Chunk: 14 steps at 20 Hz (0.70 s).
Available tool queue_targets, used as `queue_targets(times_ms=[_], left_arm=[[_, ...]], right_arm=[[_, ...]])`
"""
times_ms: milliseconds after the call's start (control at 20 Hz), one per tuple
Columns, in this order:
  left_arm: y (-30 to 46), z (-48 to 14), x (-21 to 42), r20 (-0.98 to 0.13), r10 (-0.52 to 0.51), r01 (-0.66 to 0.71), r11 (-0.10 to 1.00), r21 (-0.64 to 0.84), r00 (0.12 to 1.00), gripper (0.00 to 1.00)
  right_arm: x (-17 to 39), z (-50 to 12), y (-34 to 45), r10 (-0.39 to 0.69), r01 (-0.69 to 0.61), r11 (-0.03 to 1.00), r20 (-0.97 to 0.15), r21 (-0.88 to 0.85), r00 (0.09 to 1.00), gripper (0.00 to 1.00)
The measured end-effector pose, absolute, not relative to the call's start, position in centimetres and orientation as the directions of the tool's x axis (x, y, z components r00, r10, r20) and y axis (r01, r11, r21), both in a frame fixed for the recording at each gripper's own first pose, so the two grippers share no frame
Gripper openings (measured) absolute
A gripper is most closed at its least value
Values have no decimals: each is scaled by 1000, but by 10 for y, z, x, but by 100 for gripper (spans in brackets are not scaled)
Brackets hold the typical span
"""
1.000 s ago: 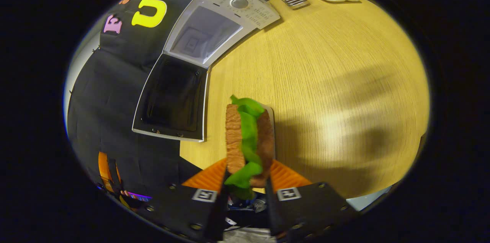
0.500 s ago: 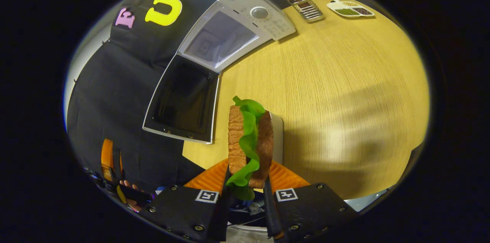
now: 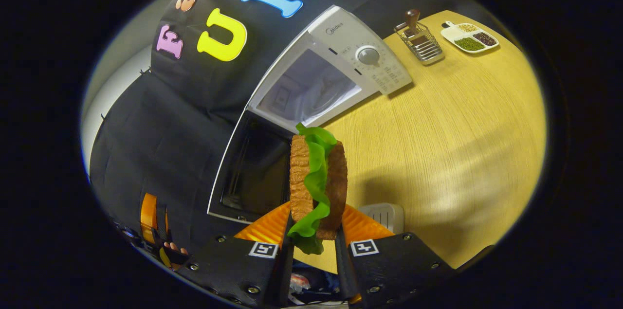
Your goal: Open the microwave oven with the left hand, put the food in, and close the microwave oven.
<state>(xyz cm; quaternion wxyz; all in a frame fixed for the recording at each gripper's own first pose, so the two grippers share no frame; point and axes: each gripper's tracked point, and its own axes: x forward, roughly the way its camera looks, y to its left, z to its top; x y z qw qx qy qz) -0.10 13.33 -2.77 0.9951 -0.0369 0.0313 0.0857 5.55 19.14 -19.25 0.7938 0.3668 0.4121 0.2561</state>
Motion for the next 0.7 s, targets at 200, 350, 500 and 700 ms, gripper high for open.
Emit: queue_targets(times_ms=[200, 350, 500, 700], left_arm=[[161, -21, 15, -70, 171, -175, 982, -66, 983, 93], [182, -21, 25, -76, 172, -176, 982, -62, 982, 95], [201, -24, 32, -89, 171, -176, 983, -52, 981, 93], [225, -32, 36, -108, 178, -181, 983, -19, 978, 93]], right_arm=[[101, -190, 218, 677, -79, 562, -403, 824, 615, 39], [132, -192, 236, 633, -68, 555, -368, 829, 681, 39], [160, -198, 257, 604, -76, 559, -342, 826, 720, 39], [199, -212, 281, 552, -45, 559, -332, 828, 764, 39]])
